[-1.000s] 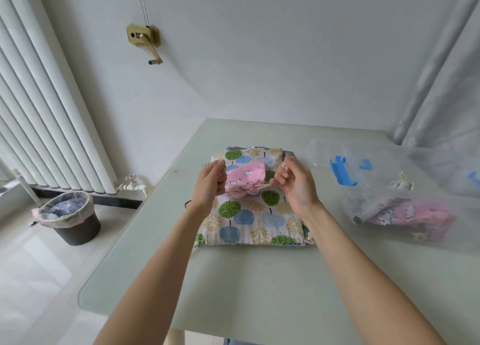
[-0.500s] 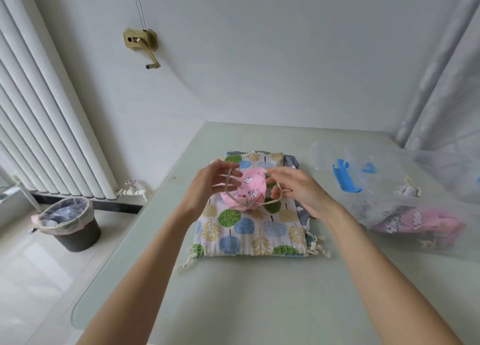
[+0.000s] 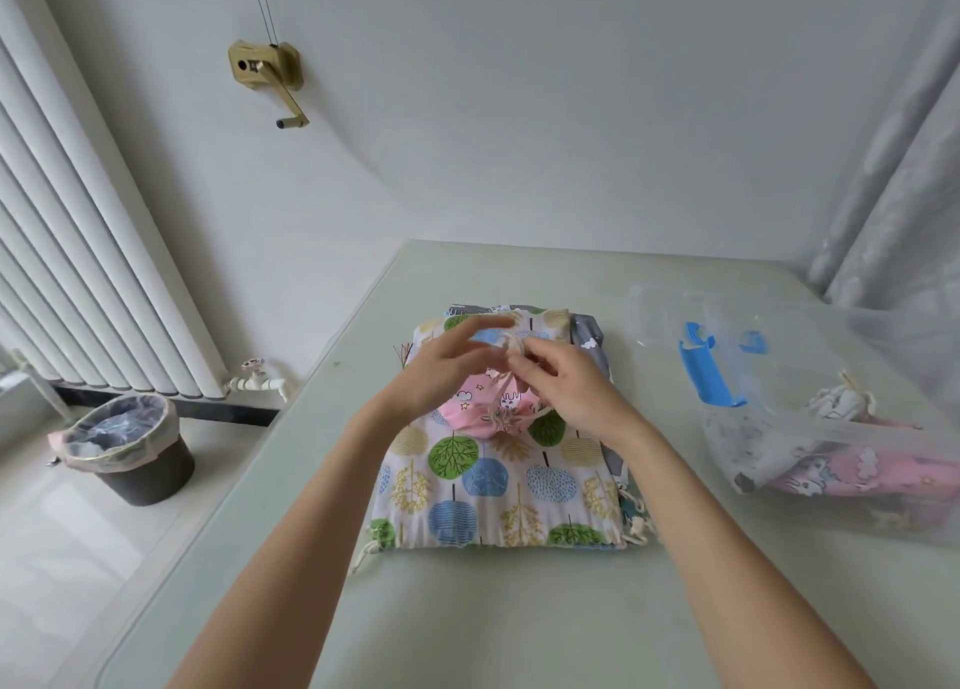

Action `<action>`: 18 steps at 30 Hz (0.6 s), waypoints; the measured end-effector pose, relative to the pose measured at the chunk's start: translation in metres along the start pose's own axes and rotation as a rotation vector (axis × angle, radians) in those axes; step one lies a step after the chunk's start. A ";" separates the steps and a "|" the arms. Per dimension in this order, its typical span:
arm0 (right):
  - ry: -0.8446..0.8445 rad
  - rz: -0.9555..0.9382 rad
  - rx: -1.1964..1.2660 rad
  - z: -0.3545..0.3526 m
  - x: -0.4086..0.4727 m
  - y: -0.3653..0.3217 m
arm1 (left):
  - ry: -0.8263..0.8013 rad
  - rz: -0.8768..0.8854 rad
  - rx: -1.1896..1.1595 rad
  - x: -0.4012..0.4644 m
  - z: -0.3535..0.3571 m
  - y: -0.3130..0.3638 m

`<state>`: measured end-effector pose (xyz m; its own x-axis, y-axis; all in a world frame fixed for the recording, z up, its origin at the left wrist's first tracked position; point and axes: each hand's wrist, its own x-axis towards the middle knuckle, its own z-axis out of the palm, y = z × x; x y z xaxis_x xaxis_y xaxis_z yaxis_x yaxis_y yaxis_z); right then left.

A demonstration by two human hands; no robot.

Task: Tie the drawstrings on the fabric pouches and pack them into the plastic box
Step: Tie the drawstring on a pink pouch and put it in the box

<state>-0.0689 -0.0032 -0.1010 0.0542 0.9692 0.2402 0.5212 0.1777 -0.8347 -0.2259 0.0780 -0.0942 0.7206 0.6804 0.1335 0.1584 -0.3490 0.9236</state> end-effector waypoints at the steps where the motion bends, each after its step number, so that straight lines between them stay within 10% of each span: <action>1: 0.008 0.003 0.004 -0.003 0.001 0.003 | -0.035 -0.008 0.014 0.002 0.000 -0.002; 18: -0.087 0.085 0.538 -0.041 0.011 0.006 | -0.108 0.012 -0.006 0.030 0.003 0.008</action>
<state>-0.0301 0.0015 -0.0833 -0.0050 0.9904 0.1382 0.0079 0.1382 -0.9904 -0.2008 0.0937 -0.0843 0.7912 0.6025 0.1048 0.1458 -0.3522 0.9245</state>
